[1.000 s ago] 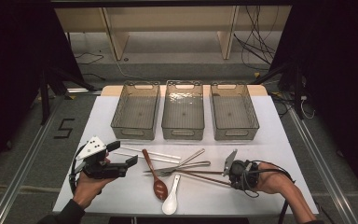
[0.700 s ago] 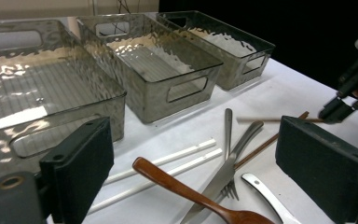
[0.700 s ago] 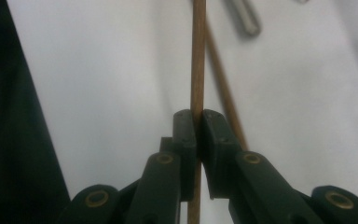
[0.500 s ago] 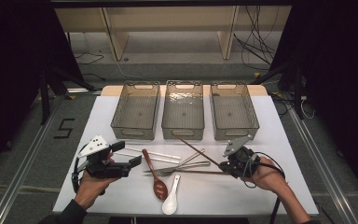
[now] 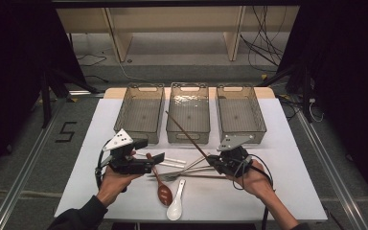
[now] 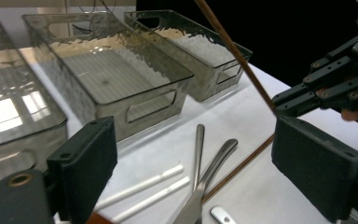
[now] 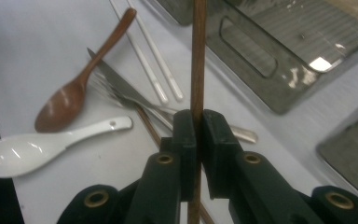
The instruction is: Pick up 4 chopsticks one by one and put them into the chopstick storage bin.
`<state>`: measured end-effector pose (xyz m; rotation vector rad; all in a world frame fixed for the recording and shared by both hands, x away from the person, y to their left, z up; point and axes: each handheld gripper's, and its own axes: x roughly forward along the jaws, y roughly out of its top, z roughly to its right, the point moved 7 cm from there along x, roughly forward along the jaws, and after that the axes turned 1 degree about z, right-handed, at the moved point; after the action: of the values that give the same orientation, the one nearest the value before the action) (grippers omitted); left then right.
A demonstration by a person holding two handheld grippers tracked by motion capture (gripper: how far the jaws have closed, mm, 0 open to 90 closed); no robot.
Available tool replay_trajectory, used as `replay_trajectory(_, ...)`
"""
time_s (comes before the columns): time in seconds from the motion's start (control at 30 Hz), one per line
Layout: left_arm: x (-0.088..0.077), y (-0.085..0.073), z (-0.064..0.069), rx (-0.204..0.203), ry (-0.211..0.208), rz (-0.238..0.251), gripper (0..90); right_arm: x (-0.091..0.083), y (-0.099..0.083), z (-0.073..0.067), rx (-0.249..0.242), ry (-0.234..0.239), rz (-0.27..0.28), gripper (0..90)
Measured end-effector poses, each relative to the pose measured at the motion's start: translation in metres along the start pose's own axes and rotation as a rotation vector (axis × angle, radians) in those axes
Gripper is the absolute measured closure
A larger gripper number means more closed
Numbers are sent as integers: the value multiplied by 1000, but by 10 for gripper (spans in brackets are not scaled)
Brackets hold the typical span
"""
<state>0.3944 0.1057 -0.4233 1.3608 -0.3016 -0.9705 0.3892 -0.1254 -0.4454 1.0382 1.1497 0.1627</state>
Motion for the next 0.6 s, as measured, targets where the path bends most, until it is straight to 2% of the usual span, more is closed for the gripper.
replay_trajectory(0.13,11,3,2,-21,-3,-1,162,5,4,-5,6,5,17,849)
replay_trajectory(0.27,20,8,5,-62,-24,9,234,10,9,-10,9,15,32,849)
replay_trajectory(0.4,30,11,10,-78,-48,9,261,16,12,-16,12,20,40,849)
replay_trajectory(0.6,40,8,16,-94,-77,-18,333,22,17,-24,2,32,59,849)
